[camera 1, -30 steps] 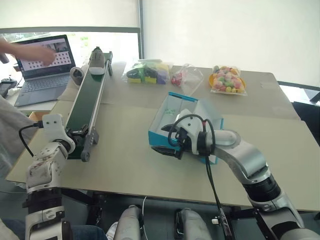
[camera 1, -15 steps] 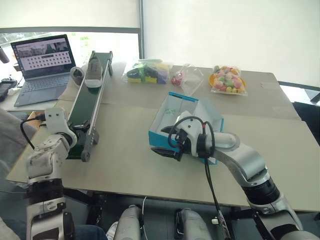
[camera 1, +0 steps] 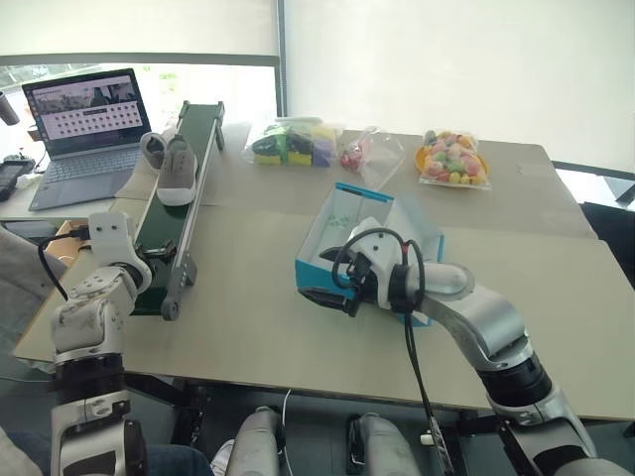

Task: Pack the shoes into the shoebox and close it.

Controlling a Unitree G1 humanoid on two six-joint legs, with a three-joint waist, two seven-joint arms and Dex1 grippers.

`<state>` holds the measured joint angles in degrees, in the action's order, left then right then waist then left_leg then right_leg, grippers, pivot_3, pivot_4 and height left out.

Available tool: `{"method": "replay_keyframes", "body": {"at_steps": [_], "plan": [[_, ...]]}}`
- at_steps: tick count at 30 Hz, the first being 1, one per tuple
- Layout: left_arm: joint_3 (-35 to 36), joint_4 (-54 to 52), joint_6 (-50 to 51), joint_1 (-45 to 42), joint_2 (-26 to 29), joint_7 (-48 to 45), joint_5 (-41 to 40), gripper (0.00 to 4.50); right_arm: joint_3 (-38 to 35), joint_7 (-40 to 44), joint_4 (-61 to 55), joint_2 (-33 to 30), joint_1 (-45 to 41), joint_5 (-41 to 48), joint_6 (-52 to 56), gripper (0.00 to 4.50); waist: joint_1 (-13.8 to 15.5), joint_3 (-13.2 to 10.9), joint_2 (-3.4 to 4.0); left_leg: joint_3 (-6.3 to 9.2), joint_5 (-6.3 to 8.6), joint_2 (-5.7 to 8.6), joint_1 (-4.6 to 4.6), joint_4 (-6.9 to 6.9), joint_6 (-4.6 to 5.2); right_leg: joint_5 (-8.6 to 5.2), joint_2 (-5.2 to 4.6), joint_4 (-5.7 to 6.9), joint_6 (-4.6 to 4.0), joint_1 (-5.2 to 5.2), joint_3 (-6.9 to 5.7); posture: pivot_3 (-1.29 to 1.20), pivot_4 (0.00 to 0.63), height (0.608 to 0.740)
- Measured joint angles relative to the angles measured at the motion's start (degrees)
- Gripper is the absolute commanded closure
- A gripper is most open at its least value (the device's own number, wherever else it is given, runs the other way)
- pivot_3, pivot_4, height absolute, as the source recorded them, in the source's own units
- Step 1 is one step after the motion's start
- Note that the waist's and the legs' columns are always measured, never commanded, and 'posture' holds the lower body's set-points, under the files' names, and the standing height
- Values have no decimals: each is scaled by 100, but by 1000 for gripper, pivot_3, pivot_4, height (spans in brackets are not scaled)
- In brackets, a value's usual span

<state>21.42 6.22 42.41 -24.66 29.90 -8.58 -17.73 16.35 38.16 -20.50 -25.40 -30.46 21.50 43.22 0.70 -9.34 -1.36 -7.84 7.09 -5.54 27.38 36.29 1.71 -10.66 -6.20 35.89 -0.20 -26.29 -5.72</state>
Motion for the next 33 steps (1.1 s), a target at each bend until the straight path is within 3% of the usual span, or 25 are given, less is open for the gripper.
{"method": "replay_keyframes", "body": {"at_steps": [18, 22, 25, 33], "plan": [[-353, 293, -103, -227, -181, 7, 295, 92, -187, -226, 0, 136, -1, 6, 4, 0, 17, 0, 0, 2, 0, 2, -1, 0, 0, 0, -2, 0, 0, 0, -2, 0, 150, 716], [-359, 104, -82, -231, -485, 96, 295, 1118, -209, -241, 0, 142, -1, 5, 5, 0, 42, 0, 1, 4, 0, 6, -4, 0, 0, 0, -8, 0, 0, 0, -5, 0, 150, 716], [-352, 62, -86, -231, -555, 96, 287, 1554, -270, -271, 0, 142, -4, 4, 5, 0, 59, 0, 0, 6, 0, 8, -4, 0, 0, 0, -8, 1, 1, 1, -8, 0, 150, 716], [-271, 22, -354, -229, -866, 130, 232, 1630, -319, -341, 16, 169, -5, -11, 5, 0, 68, 0, -1, 6, 0, 10, 1, 1, 0, 0, -9, 0, 1, 8, -8, 0, 150, 716]]}}
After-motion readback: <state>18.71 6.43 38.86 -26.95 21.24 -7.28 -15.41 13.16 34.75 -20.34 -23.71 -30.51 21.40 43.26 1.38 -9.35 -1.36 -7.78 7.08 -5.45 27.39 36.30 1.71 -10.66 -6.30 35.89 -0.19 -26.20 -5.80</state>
